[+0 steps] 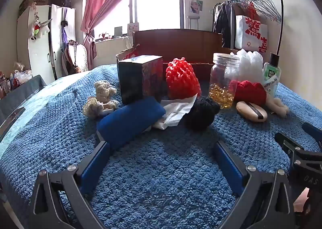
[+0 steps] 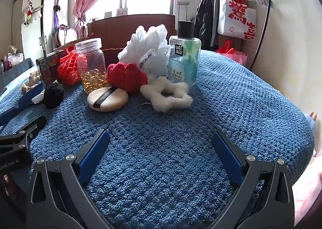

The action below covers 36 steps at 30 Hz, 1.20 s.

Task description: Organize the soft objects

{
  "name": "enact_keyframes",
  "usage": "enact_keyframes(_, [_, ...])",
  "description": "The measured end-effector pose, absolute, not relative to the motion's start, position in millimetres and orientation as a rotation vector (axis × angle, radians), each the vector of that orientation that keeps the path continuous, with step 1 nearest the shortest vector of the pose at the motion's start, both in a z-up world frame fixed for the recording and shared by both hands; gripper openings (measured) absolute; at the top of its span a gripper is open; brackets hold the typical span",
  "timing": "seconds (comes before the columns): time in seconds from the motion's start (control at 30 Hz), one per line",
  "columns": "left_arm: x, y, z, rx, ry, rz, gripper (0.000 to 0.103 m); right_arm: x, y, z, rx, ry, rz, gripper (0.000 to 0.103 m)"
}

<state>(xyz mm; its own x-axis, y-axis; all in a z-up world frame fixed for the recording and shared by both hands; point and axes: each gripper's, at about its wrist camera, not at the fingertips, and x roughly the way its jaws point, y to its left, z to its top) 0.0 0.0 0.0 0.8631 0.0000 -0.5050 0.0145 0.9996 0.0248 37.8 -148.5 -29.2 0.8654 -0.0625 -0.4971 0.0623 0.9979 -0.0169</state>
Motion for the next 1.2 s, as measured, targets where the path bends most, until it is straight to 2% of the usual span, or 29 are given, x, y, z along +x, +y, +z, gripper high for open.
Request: enact_keyframes(1.2, [0.0, 0.1, 0.0, 0.024, 0.530, -0.009, 0.103, 37.6, -149.4, -29.3, -0.002, 0.526, -0.066, 0.103])
